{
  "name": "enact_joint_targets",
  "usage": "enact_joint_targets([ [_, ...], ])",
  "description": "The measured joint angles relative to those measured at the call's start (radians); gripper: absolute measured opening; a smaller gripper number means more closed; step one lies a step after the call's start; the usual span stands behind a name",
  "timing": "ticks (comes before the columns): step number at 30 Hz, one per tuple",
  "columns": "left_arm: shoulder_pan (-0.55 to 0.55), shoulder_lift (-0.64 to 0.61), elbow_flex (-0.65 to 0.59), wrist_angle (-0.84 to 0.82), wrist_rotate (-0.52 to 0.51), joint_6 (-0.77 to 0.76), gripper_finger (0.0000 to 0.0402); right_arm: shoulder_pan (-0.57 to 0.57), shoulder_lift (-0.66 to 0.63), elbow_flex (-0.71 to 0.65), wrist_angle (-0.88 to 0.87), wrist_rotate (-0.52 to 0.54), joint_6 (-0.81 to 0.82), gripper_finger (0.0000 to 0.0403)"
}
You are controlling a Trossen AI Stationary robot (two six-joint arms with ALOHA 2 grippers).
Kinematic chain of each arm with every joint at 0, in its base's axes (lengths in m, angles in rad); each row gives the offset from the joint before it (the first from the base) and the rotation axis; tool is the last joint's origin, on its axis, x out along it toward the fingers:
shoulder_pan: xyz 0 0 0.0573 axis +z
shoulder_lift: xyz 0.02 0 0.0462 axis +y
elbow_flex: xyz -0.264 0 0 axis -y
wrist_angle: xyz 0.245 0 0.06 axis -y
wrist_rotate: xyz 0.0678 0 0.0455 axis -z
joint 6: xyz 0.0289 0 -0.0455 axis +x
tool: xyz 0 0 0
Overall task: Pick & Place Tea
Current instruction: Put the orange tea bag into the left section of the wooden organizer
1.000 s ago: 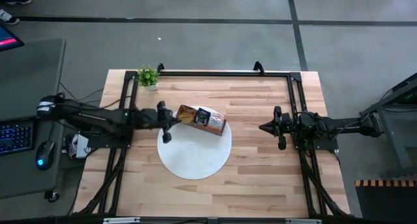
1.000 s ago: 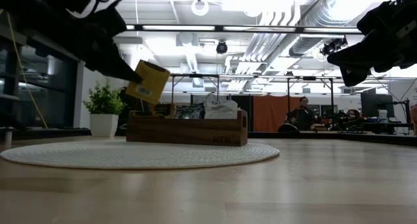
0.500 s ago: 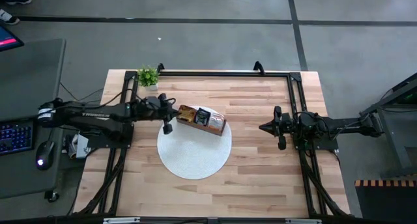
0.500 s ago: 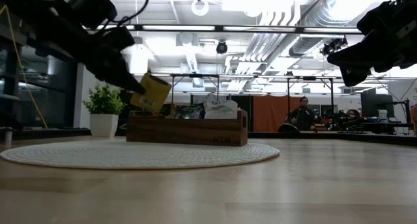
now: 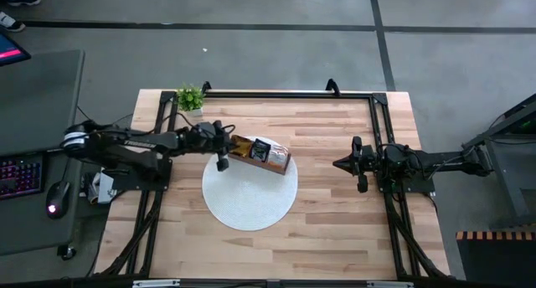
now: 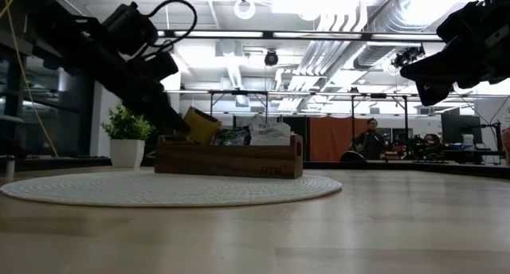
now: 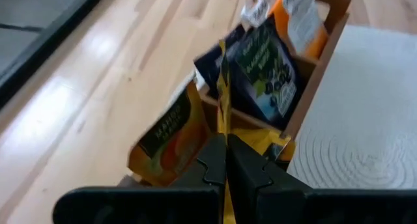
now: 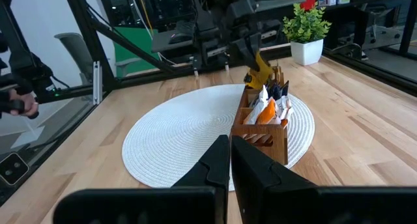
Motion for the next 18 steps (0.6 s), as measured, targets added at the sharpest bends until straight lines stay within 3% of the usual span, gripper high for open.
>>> enact_joint_targets([
  [11, 0.000, 0.083, 0.000, 0.028, 0.013, -0.012, 0.0000, 0.000, 0.000, 0.000, 0.000, 0.000, 0.000, 0.0012],
  [18, 0.000, 0.083, 0.000, 0.028, -0.075, -0.035, 0.0004, 0.000, 0.000, 0.000, 0.000, 0.000, 0.000, 0.0012],
])
